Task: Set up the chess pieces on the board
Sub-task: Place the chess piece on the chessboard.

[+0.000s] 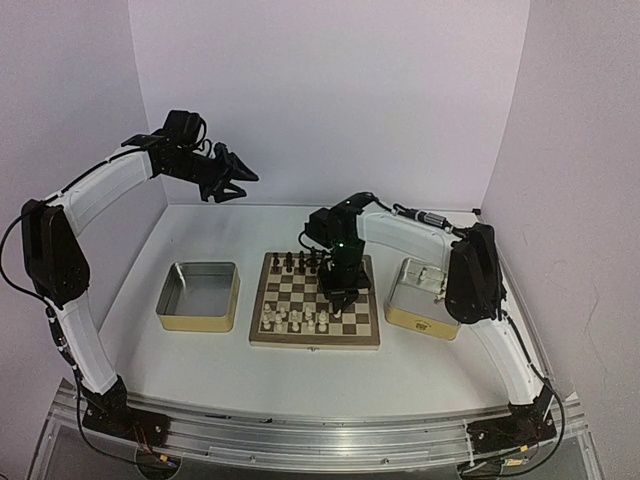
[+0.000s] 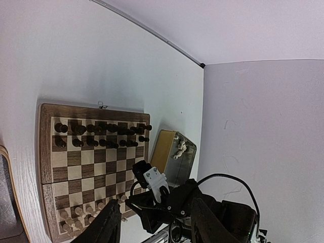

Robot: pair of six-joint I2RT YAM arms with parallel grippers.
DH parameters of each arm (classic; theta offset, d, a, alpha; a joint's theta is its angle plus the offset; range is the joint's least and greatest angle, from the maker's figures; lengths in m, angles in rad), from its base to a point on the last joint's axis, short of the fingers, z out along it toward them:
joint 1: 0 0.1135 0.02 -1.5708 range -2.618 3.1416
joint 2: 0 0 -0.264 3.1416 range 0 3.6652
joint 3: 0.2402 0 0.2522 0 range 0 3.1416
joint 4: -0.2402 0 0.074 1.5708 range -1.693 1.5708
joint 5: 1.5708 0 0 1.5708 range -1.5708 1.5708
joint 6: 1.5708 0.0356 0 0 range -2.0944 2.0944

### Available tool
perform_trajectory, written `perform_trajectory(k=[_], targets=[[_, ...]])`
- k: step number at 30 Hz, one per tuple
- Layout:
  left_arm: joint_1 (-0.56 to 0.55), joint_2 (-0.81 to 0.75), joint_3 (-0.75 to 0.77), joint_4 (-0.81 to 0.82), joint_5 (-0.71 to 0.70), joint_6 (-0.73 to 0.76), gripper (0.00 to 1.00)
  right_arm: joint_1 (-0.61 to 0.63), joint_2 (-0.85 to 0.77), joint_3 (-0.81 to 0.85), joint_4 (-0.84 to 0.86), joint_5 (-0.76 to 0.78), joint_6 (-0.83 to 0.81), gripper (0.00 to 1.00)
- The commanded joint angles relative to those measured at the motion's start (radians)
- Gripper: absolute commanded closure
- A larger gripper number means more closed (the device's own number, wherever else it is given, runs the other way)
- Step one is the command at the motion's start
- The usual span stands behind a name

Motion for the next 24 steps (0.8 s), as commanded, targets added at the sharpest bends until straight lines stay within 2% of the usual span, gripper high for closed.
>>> perform_trajectory(k=[1, 24], targets=[[0.0, -0.037, 0.006, 0.006, -0.013, 0.018, 0.54, 0.007, 0.016, 0.035, -0.161, 0.006, -0.002, 1.0], [-0.001, -0.047, -0.013, 0.019, -0.018, 0.013, 0.54, 0.006, 0.033, 0.062, -0.191, 0.003, -0.01, 1.0]])
